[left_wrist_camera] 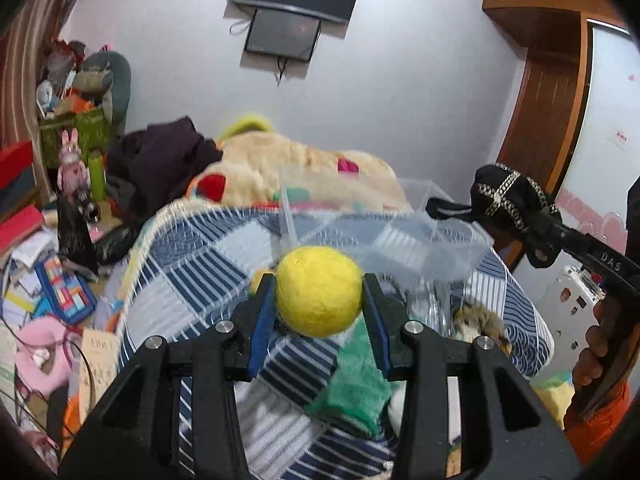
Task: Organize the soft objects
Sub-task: 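Carry the black cap into the box with the right tool while the left carries the ball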
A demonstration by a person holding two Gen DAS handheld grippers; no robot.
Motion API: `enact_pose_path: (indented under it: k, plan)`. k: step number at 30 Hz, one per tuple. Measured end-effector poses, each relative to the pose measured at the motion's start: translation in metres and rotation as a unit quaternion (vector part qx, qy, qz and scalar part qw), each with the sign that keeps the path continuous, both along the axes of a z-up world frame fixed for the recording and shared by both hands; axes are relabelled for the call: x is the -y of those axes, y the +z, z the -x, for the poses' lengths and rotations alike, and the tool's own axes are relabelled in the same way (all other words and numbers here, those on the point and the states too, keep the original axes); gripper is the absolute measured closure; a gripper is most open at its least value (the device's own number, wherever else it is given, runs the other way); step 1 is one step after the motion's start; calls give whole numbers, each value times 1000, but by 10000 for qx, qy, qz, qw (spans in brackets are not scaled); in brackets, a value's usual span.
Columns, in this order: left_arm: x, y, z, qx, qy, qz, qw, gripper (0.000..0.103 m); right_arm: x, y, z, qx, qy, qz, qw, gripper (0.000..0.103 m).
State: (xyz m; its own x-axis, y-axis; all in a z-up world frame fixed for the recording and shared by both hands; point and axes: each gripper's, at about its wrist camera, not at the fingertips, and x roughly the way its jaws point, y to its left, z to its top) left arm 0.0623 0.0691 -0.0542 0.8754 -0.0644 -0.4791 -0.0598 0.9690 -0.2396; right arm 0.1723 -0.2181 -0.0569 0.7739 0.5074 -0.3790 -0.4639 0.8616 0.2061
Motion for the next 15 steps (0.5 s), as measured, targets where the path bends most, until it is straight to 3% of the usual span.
enact_pose_path:
  k: [7, 15]
  plan:
    - [3, 28, -31, 279, -65, -197, 9994, 61, -11, 13, -15, 153, -25, 98, 9998, 79]
    - [15, 34, -80, 81, -329, -402, 9986, 61, -25, 9, -44, -38, 21, 229, 9997, 79]
